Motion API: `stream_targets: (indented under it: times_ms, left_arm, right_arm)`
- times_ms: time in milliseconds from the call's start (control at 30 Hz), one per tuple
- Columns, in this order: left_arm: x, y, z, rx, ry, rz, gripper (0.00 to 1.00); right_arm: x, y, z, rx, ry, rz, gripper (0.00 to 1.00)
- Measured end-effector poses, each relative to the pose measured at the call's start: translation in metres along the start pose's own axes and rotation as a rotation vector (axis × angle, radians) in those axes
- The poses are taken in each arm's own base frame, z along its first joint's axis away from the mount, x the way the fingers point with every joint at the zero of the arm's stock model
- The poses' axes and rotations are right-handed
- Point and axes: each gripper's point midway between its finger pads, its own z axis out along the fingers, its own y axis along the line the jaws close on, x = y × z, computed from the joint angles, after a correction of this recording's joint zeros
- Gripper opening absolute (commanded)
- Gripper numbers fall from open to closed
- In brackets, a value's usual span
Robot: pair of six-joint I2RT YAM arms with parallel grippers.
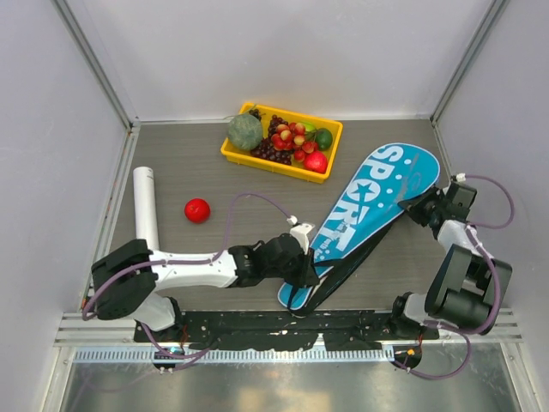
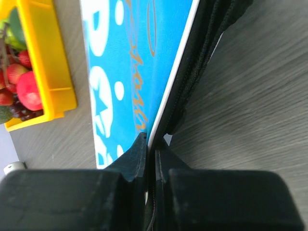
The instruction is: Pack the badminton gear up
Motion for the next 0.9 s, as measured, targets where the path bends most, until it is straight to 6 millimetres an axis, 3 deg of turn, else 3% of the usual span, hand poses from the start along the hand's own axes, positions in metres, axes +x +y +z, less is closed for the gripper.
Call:
stream_targets:
  times_ms: [133, 233, 267, 367, 500, 600, 700, 900]
  left_arm:
    - [-0.013, -0.024, -0.017, 0.079, -0.043, -0.003, 0.47]
    - [-0.029, -0.039, -0.036, 0.121, -0.105, 0.010, 0.60]
    - [-0.037, -0.042, -0.045, 0.121, -0.132, 0.020, 0.61]
    - [-0.059, -0.048, -0.067, 0.097, -0.198, 0.057, 0.63]
    - [-0.105, -0.051, -0.110, 0.045, -0.318, 0.105, 0.64]
    - [-0.145, -0.037, -0.151, -0.025, -0.430, 0.100, 0.64]
    - [-0.181, -0.009, -0.197, -0.129, -0.550, 0.072, 0.67]
    - [-0.209, 0.054, -0.264, -0.344, -0.670, -0.044, 0.75]
  right_arm:
    - [-0.018, 0.036, -0.026, -0.027, -0.049, -0.081, 0.06]
    - [-0.036, 0.080, -0.041, -0.077, -0.080, -0.188, 0.05]
    - [-0.047, 0.095, -0.049, -0.094, -0.106, -0.229, 0.05]
    - [-0.056, 0.136, -0.064, -0.147, -0.138, -0.343, 0.05]
    - [-0.070, 0.190, -0.093, -0.209, -0.178, -0.498, 0.05]
    - [-0.082, 0.235, -0.119, -0.276, -0.214, -0.604, 0.05]
    - [-0.088, 0.278, -0.142, -0.361, -0.268, -0.739, 0.05]
    - [-0.067, 0.338, -0.171, -0.505, -0.286, -1.022, 0.05]
